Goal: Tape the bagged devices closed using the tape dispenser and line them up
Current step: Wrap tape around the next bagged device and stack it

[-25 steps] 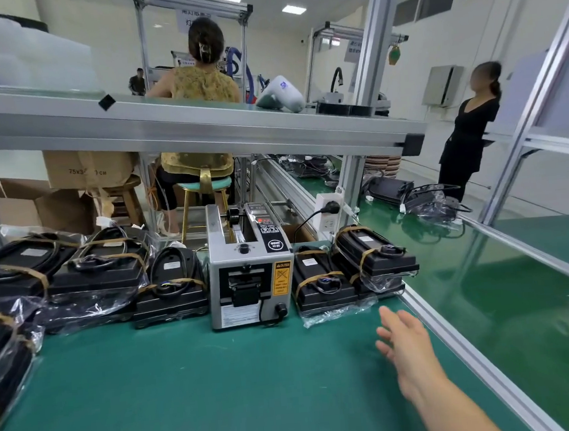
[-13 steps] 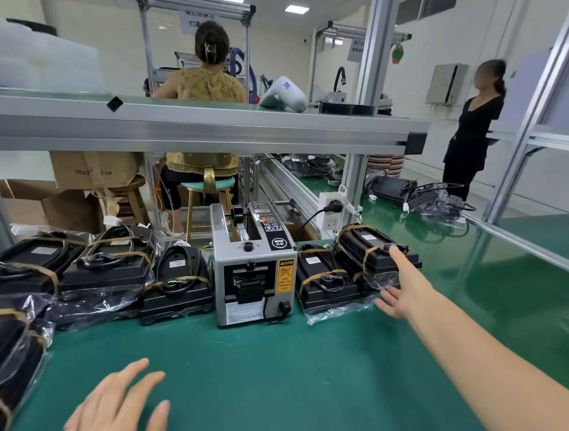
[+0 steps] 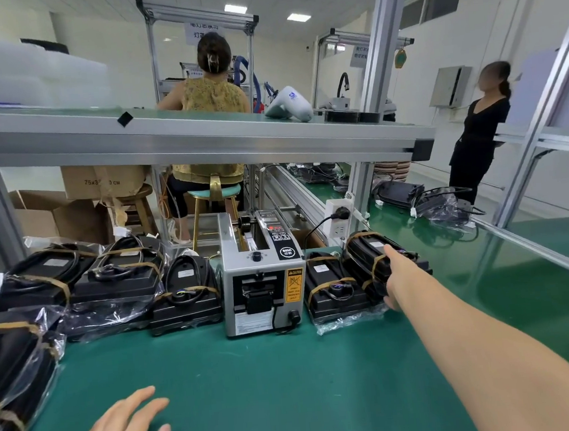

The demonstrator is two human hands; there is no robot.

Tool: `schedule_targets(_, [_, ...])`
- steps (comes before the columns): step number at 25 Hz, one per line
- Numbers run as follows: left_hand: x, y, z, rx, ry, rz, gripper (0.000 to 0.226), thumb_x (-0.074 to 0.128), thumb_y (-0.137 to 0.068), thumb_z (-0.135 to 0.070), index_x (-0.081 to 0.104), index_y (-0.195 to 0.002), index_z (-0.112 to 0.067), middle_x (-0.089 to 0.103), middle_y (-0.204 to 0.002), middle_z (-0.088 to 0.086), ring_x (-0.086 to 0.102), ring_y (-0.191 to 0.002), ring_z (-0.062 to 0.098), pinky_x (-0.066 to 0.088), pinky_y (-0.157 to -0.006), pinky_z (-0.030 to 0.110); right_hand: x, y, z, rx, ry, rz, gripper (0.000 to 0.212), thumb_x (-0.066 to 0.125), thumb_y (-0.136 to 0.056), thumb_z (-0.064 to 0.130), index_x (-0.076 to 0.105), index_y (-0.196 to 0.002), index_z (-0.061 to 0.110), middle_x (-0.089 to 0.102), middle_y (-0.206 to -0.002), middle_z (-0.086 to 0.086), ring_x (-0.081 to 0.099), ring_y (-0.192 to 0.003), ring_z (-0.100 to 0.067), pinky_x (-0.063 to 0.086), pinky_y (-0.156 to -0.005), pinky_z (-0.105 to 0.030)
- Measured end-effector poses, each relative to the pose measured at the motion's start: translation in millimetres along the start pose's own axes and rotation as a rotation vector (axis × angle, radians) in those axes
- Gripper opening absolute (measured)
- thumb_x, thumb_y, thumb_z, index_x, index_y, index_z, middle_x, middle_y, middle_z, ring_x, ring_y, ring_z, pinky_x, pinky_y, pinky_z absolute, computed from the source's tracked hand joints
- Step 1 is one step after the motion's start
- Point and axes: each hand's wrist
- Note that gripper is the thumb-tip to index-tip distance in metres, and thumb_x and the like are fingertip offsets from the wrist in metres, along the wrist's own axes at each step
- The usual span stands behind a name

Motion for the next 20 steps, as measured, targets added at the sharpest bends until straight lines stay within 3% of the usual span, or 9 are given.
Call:
schedule_targets(2, [-1.3,-2.2,-2.1,0.006,0.073,-0.011,0.048,0.018,-0.091,-0.063,0.057,-0.091,-0.035,0.063,-0.097,-0.015,0.039,-0.108,-0.021,0.028,-0.087,0.007,-0.4,-3.3,1.4,0.015,0.018,-0.024,0.050,0.063,-0.090,0.041,0.054,-0.130,0.013,0.058,-0.134,-0.007,0.055,-0.120,-0.027,0.040,-0.091,-0.039])
schedule_targets(5, [5.1,-3.7,4.9,0.041,0.081,-0.040,0.046,0.018,-0.091,-0.064,0.053,-0.094,-0.034,0.056,-0.100,-0.022,0.045,-0.103,-0.014,0.042,-0.073,0.030,-2.2,-8.8,3.8,0.030,-0.005,-0.053,0.037,0.066,-0.088,0.036,0.057,-0.118,0.015,0.062,-0.118,-0.005,0.056,-0.095,-0.026,0.042,-0.077,-0.033])
schedule_targets(7, [7.2,-3.9,6.9,0.018,0.131,-0.030,0.049,0.021,-0.091,-0.063,0.060,-0.088,-0.033,0.047,-0.120,-0.036,0.041,-0.107,-0.018,0.037,-0.085,0.021,-4.6,-11.5,5.5,0.028,-0.031,-0.055,0.033,0.068,-0.086,0.036,0.057,-0.112,0.018,0.061,-0.099,-0.004,0.055,-0.081,-0.023,0.043,-0.074,-0.030])
schedule_targets(9, [8.7,-4.4,7.2,0.003,0.184,0.013,0.052,0.023,-0.090,-0.063,0.063,-0.086,-0.031,0.038,-0.124,-0.047,0.035,-0.110,-0.024,0.026,-0.089,0.006,-10.2,-13.7,7.4,0.023,-0.066,-0.060,0.032,0.068,-0.084,0.038,0.056,-0.107,0.019,0.058,-0.085,-0.002,0.054,-0.073,-0.020,0.045,-0.067,-0.029])
schedule_targets(12, [9.5,-4.7,6.2,-0.020,0.231,0.053,0.043,0.022,-0.089,-0.067,0.055,-0.098,-0.040,0.036,-0.124,-0.049,0.034,-0.108,-0.026,0.025,-0.089,0.004,-29.8,-10.6,11.4,0.037,-0.155,-0.053,0.027,0.068,-0.081,0.040,0.058,-0.095,0.018,0.057,-0.077,0.000,0.051,-0.065,-0.017,0.044,-0.055,-0.026])
schedule_targets(16, [13.4,-7.8,10.9,-0.009,0.225,-0.021,0.032,0.022,-0.085,-0.074,0.041,-0.110,-0.070,0.037,-0.123,-0.050,0.036,-0.105,-0.028,0.026,-0.089,0.003,-72.8,24.8,0.9,0.054,-0.271,0.025,0.024,0.070,-0.081,0.035,0.058,-0.081,0.014,0.059,-0.079,-0.003,0.052,-0.064,-0.018,0.045,-0.057,-0.026])
schedule_targets(18, [16.0,-7.5,6.8,0.000,0.224,-0.082,0.033,0.025,-0.084,-0.075,0.047,-0.108,-0.069,0.043,-0.123,-0.045,0.039,-0.104,-0.025,0.029,-0.088,0.006,-96.9,54.5,-17.4,0.039,-0.289,0.103,0.020,0.067,-0.084,0.032,0.057,-0.078,0.015,0.058,-0.075,-0.004,0.051,-0.063,-0.018,0.044,-0.055,-0.025])
schedule_targets(20, [16.0,-9.3,-1.2,-0.004,0.210,-0.113,0.043,0.028,-0.085,-0.073,0.063,-0.094,-0.050,0.058,-0.116,-0.026,0.043,-0.105,-0.020,0.029,-0.089,0.006,-117.6,87.8,-43.5,0.075,-0.293,0.174,0.019,0.066,-0.083,0.029,0.059,-0.076,0.013,0.060,-0.067,-0.007,0.054,-0.058,-0.020,0.046,-0.054,-0.026])
Point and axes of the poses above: each hand's wrist, its own y-axis away from the middle knuckle, its own x-axis out of the palm, z = x × y
